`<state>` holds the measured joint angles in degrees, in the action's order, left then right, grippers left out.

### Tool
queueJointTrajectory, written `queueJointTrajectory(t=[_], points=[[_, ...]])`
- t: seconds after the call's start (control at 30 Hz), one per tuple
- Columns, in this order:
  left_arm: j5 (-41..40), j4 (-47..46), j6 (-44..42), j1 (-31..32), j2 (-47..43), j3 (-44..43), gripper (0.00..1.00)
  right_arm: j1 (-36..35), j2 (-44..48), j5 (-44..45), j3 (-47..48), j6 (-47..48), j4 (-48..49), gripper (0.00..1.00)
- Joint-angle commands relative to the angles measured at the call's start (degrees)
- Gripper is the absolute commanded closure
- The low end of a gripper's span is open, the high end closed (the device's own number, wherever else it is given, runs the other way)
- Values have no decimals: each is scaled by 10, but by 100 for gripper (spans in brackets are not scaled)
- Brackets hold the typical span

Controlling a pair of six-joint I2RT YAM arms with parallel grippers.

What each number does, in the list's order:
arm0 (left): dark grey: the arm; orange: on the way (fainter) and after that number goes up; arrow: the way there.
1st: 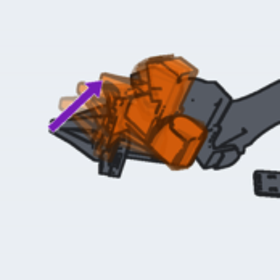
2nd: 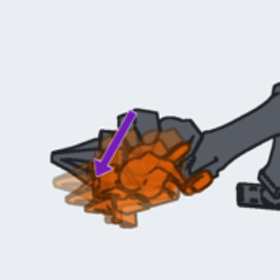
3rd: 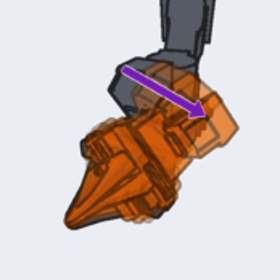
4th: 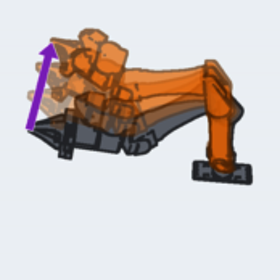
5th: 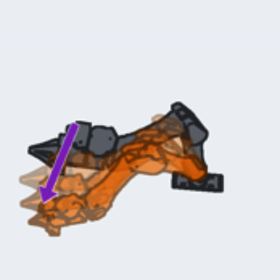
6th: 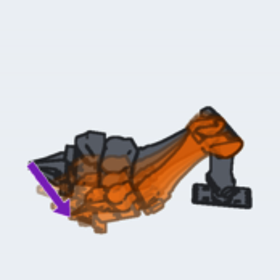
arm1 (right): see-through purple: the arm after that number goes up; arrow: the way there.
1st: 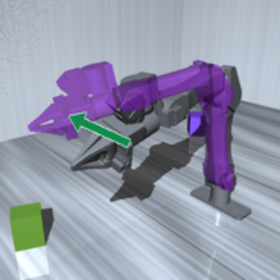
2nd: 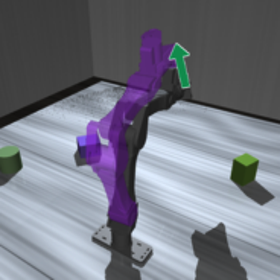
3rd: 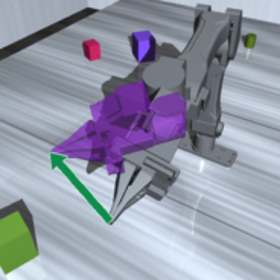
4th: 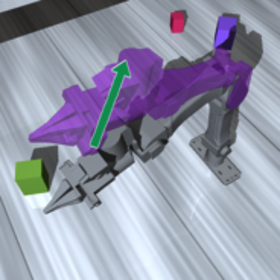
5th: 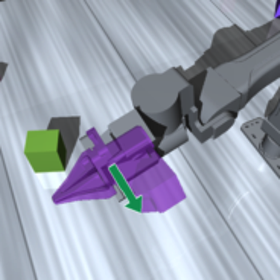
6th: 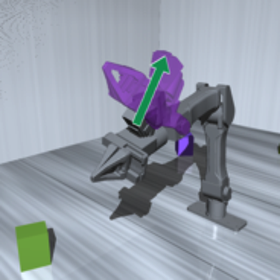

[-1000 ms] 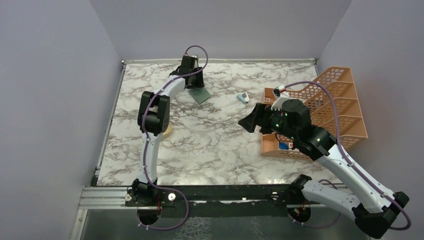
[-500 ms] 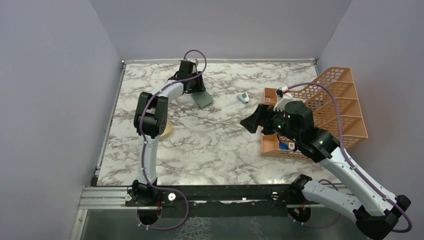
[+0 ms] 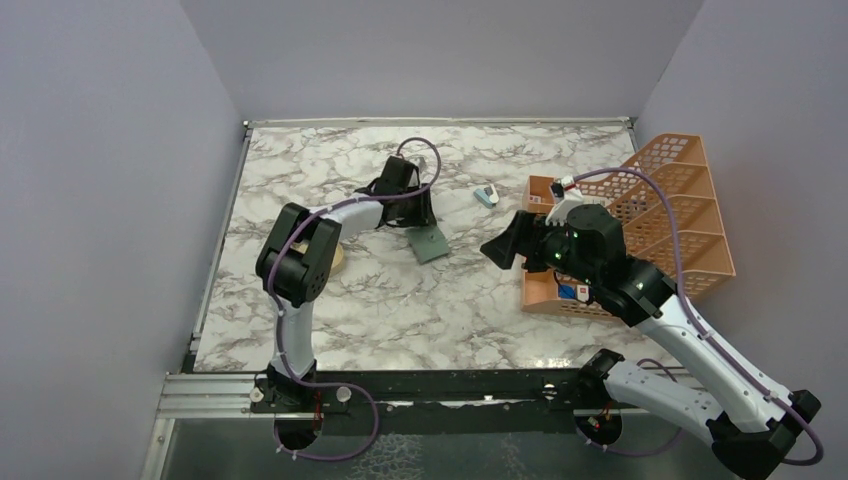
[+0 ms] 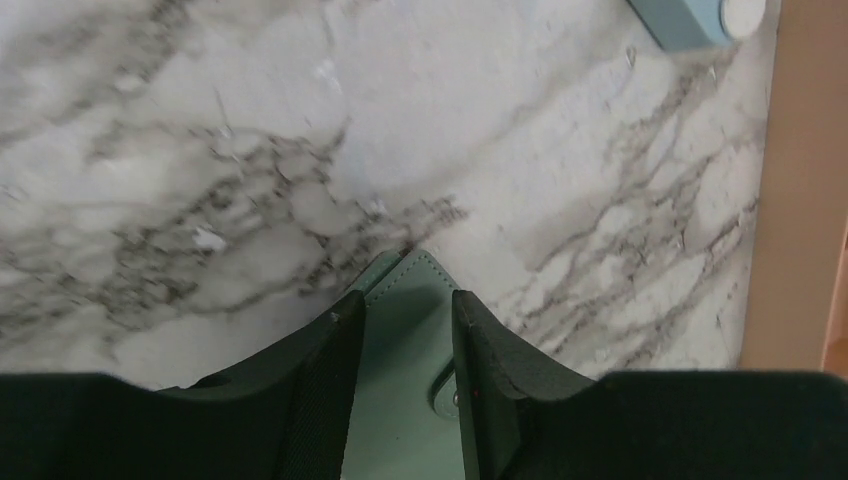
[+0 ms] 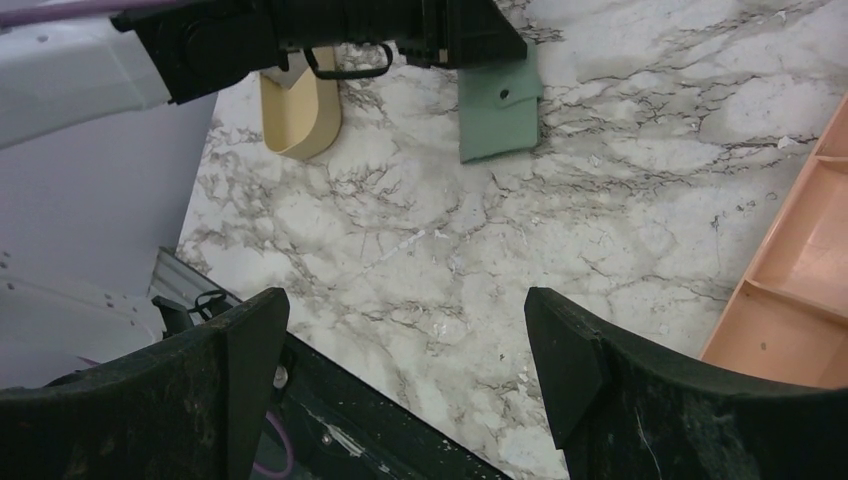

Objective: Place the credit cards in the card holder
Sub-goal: Move the card holder to the center of the board.

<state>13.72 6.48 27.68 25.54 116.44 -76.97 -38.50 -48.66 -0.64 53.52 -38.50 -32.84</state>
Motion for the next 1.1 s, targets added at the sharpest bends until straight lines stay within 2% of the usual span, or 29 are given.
queueJointTrajectory(t=[0.0,0.33,0.53,0.63,0.8,0.9,1.07], points=[[31,33,24,42,-32,91,59,3,0,14,-8,-2,-10,11],[75,-58,103,88,-159,256,59,3,-18,-3,-24,-22,-33,12],[42,-43,97,89,-273,272,54,3,-50,-59,-34,-26,-16,22],[-5,-7,74,88,-327,259,49,3,-72,-96,-40,-34,5,32],[-80,30,41,88,-423,258,39,3,-137,-140,-49,-49,29,47],[-118,44,21,88,-483,266,14,0,-177,-148,-57,-50,44,50],[-176,71,-18,87,-587,276,1,-14,-258,-120,-39,-26,44,54]])
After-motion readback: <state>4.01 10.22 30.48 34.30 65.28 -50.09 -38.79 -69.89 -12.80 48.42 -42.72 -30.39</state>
